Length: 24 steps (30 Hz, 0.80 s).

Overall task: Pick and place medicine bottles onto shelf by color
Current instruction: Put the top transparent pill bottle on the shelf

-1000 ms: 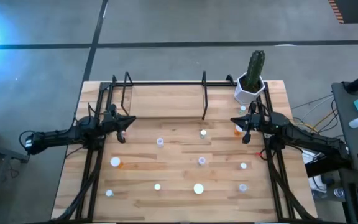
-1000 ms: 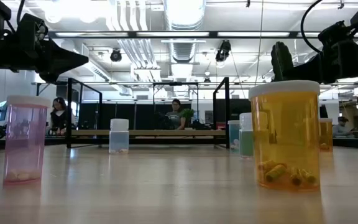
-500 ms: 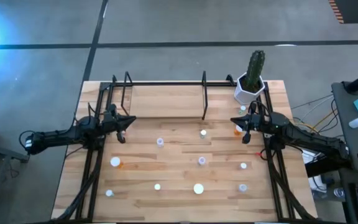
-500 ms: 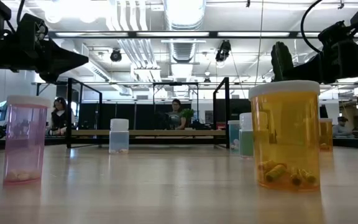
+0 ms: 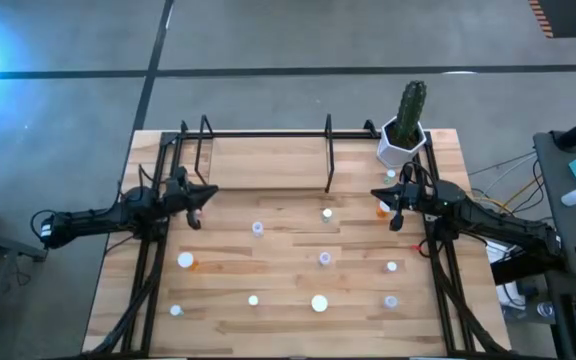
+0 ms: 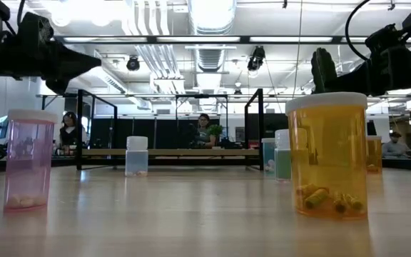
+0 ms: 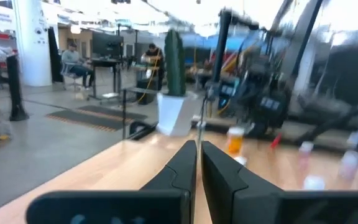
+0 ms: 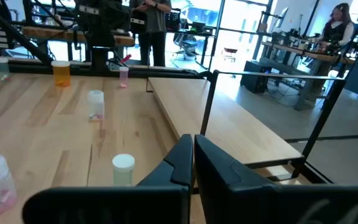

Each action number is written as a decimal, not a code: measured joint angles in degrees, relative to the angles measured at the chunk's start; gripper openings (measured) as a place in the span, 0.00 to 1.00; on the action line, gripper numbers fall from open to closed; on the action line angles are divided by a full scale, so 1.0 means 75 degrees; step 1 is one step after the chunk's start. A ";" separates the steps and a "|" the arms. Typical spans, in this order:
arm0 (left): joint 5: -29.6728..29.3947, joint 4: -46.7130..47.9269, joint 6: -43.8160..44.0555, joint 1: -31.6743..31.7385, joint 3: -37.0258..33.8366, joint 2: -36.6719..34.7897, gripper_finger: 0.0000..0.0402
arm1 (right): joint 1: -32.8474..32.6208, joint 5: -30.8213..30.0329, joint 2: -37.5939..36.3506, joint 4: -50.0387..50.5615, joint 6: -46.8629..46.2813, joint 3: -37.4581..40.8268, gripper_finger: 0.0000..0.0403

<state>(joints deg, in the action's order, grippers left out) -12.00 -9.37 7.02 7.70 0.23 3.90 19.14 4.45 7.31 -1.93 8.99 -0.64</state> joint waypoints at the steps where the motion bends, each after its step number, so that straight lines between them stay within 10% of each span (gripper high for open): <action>1: 0.0104 -0.0291 0.0582 0.0000 0.0000 0.0000 0.02 | 0.0001 0.0002 0.0000 -0.0001 0.0000 -0.0001 0.02; 13: 0.0481 -0.2370 0.0266 0.0013 0.0204 0.0223 0.02 | 0.0001 0.0002 0.0001 0.0000 0.0000 0.0001 0.02; 17: 0.1840 -0.2289 -0.0235 -0.0020 0.0869 0.1025 0.02 | 0.0001 -0.0001 0.0000 -0.0003 0.0000 -0.0001 0.02; 24: 0.1995 -0.1647 -0.1258 -0.0044 0.2163 0.3026 0.02 | 0.0001 -0.0001 0.0000 0.0028 0.0000 -0.0001 0.02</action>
<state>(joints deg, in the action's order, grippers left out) 2.96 -21.72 -2.41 7.38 16.45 26.60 19.15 4.45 7.31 -1.72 8.99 -0.64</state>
